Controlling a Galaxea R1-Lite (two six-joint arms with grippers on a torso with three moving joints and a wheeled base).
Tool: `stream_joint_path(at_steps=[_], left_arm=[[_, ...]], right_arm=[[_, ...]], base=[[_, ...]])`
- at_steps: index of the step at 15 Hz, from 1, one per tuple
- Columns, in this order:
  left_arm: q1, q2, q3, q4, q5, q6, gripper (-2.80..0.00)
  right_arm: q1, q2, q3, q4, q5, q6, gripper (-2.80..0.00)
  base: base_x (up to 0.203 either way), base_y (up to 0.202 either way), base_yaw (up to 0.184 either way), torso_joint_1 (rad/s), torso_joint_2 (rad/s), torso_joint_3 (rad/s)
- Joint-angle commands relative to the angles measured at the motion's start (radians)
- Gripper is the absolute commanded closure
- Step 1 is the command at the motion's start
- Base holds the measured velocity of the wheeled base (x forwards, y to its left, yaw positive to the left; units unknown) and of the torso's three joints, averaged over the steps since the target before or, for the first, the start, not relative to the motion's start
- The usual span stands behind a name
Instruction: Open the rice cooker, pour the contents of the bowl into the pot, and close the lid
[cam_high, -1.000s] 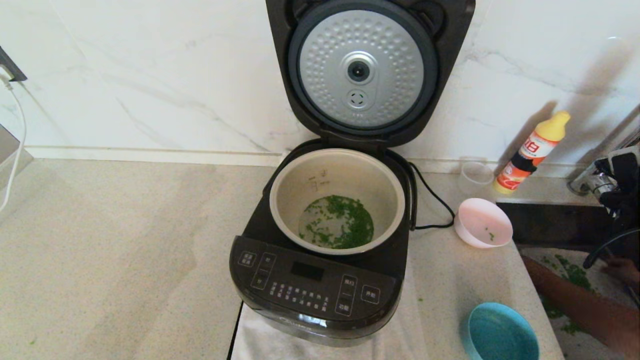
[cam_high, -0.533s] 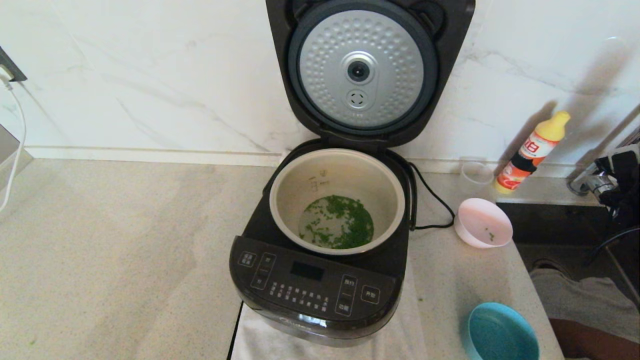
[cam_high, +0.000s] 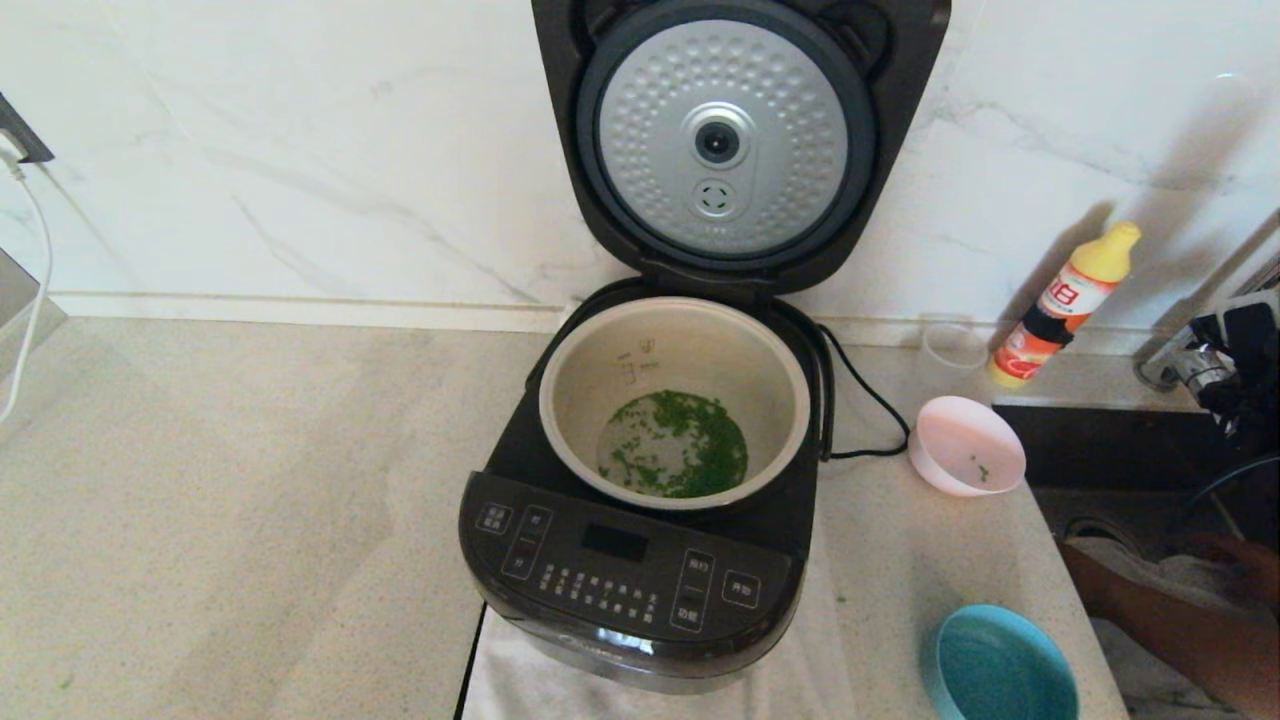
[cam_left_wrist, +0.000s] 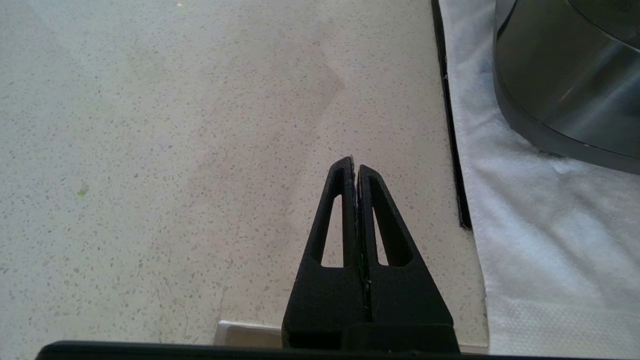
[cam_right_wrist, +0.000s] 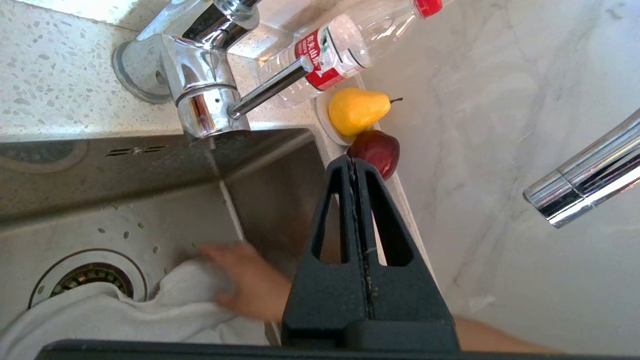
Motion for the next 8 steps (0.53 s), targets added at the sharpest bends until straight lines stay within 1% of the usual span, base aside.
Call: stream_joint_path(at_steps=[1, 8], left_arm=[[0.000, 0.001, 0.000, 0.001, 0.001, 0.000, 0.00], [0.000, 0.001, 0.000, 0.001, 0.001, 0.000, 0.00]], right_arm=[[0.000, -0.006, 0.001, -0.006, -0.003, -0.006, 0.00], [0.010, -0.011, 0.008, -0.011, -0.012, -0.015, 0.00]], base=[[0.000, 0.000, 0.000, 0.000, 0.00, 0.000], [0.000, 0.000, 0.000, 0.000, 0.00, 0.000]])
